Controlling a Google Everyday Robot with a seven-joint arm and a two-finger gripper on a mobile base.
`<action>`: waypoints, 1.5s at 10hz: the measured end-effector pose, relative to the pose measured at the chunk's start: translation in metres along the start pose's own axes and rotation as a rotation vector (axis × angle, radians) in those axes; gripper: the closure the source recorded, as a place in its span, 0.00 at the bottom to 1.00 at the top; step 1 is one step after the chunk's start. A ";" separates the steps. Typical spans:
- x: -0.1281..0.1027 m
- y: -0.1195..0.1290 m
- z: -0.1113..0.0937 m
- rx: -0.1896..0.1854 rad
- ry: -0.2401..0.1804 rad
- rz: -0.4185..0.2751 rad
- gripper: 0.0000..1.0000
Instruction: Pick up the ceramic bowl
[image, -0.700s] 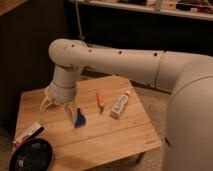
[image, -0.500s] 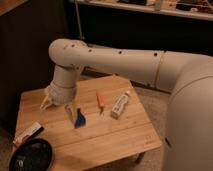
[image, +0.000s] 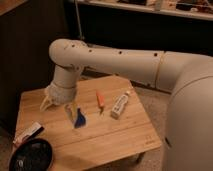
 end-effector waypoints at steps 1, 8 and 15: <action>0.000 0.000 0.000 0.000 0.000 0.000 0.20; 0.000 0.000 0.000 0.000 0.000 0.000 0.20; 0.001 0.000 -0.001 0.012 0.004 0.005 0.20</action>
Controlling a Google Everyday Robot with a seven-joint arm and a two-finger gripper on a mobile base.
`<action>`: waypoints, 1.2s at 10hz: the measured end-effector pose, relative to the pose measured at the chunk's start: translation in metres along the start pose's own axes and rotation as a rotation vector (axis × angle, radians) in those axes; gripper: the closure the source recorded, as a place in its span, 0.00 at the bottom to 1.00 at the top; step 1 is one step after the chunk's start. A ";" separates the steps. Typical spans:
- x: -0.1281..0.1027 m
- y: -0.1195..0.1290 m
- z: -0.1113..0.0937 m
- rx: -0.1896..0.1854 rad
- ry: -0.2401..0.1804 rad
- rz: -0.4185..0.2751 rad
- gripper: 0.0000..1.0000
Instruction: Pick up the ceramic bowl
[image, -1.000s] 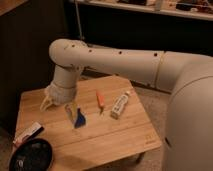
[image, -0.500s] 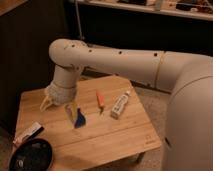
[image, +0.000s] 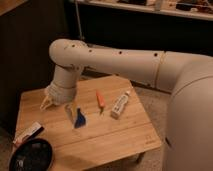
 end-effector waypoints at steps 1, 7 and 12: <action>0.002 0.000 -0.002 0.027 0.020 -0.018 0.20; 0.017 0.007 -0.019 0.221 0.309 -0.563 0.20; 0.042 -0.003 -0.005 0.257 0.314 -0.652 0.20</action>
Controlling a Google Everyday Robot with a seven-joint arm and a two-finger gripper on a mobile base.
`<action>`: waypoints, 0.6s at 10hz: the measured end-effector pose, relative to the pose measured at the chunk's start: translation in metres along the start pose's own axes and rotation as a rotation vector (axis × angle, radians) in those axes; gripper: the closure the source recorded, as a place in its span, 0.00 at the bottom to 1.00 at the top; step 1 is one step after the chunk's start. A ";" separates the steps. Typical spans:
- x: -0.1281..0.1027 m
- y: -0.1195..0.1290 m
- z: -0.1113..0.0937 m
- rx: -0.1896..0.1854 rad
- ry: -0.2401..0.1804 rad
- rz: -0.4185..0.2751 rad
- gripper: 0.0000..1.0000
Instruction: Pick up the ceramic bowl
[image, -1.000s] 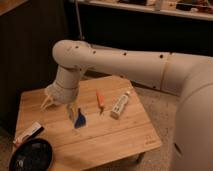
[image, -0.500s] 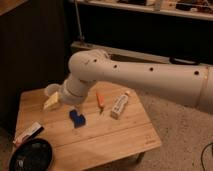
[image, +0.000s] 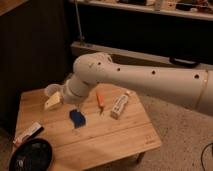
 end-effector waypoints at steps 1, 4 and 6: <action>0.002 0.003 0.013 0.021 -0.022 -0.009 0.20; -0.008 0.028 0.058 0.238 -0.069 -0.042 0.20; -0.022 0.024 0.081 0.290 -0.120 -0.062 0.20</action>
